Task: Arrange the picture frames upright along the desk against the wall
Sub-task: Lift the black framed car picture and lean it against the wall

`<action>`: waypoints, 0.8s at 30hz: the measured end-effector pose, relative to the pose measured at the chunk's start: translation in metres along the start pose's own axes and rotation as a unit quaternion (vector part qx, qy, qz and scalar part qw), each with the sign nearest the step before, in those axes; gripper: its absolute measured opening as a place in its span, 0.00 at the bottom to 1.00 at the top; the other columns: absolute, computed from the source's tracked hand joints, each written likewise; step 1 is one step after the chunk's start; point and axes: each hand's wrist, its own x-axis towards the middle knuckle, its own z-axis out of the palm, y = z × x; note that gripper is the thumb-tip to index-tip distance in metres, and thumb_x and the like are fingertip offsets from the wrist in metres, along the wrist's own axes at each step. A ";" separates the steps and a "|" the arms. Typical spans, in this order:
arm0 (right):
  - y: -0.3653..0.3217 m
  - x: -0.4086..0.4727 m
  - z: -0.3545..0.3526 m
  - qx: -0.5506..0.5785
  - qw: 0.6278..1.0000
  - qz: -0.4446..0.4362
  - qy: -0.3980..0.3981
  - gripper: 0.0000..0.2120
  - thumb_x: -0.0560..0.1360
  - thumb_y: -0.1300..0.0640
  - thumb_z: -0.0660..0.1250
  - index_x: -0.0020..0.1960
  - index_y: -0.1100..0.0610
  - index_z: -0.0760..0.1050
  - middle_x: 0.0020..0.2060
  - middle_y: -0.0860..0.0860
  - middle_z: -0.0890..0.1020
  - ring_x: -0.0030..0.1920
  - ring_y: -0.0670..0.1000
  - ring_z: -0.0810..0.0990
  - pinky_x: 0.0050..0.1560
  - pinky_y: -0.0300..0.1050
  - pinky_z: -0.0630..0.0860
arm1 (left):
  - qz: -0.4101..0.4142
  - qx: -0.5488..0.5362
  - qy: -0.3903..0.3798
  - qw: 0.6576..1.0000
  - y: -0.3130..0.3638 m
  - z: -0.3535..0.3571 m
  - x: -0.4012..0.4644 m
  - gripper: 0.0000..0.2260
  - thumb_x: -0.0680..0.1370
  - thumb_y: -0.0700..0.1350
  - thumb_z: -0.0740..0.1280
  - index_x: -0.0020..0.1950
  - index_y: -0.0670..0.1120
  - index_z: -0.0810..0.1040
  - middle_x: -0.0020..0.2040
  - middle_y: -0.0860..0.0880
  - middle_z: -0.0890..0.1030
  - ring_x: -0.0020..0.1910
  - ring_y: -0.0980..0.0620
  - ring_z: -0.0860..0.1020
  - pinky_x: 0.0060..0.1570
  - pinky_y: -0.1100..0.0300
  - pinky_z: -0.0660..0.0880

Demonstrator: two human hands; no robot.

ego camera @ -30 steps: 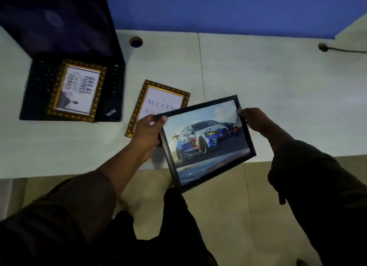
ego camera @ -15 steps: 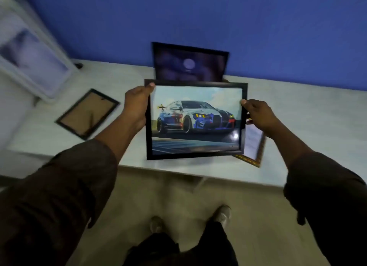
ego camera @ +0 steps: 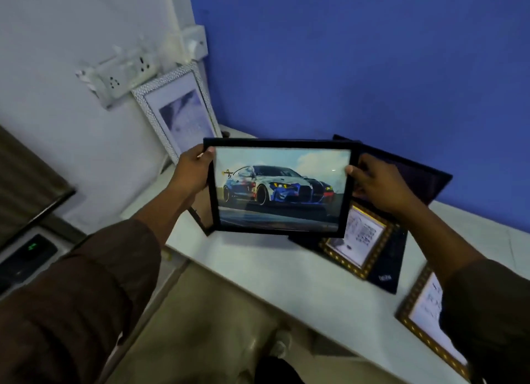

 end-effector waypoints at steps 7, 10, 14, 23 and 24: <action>-0.031 0.101 -0.001 -0.009 0.997 -0.075 0.017 0.11 0.81 0.51 0.66 0.55 0.59 0.75 0.44 0.56 0.83 0.38 0.49 0.82 0.45 0.52 0.81 | 0.064 0.133 0.112 0.983 0.036 -0.006 0.066 0.19 0.79 0.59 0.61 0.63 0.52 0.81 0.56 0.44 0.85 0.54 0.42 0.83 0.58 0.43 0.80; -0.038 0.135 -0.005 0.020 0.996 -0.079 0.017 0.11 0.80 0.50 0.67 0.56 0.57 0.76 0.45 0.54 0.82 0.41 0.54 0.84 0.48 0.58 0.83 | 0.074 0.135 0.137 0.978 0.059 0.002 0.088 0.17 0.81 0.55 0.61 0.63 0.49 0.82 0.55 0.42 0.85 0.54 0.41 0.83 0.59 0.45 0.79; -0.044 0.175 -0.015 -0.030 0.995 -0.095 0.034 0.12 0.79 0.49 0.68 0.57 0.55 0.78 0.44 0.51 0.84 0.45 0.54 0.83 0.46 0.47 0.78 | 0.070 0.118 0.141 0.980 0.074 0.012 0.126 0.17 0.83 0.52 0.62 0.65 0.45 0.81 0.56 0.43 0.85 0.55 0.42 0.82 0.59 0.50 0.78; -0.031 0.269 0.003 -0.039 0.998 0.008 0.049 0.10 0.75 0.54 0.74 0.48 0.62 0.83 0.41 0.60 0.86 0.42 0.57 0.83 0.42 0.45 0.75 | 0.072 0.155 0.100 0.980 0.068 0.035 0.245 0.13 0.81 0.50 0.64 0.52 0.42 0.83 0.47 0.40 0.86 0.46 0.41 0.84 0.48 0.49 0.83; -0.027 0.279 0.010 -0.038 0.997 0.030 0.055 0.11 0.75 0.54 0.74 0.48 0.63 0.83 0.41 0.60 0.85 0.42 0.57 0.83 0.41 0.45 0.74 | 0.069 0.152 0.083 0.983 0.067 0.042 0.261 0.11 0.82 0.47 0.64 0.52 0.42 0.82 0.47 0.41 0.85 0.44 0.43 0.83 0.41 0.57 0.83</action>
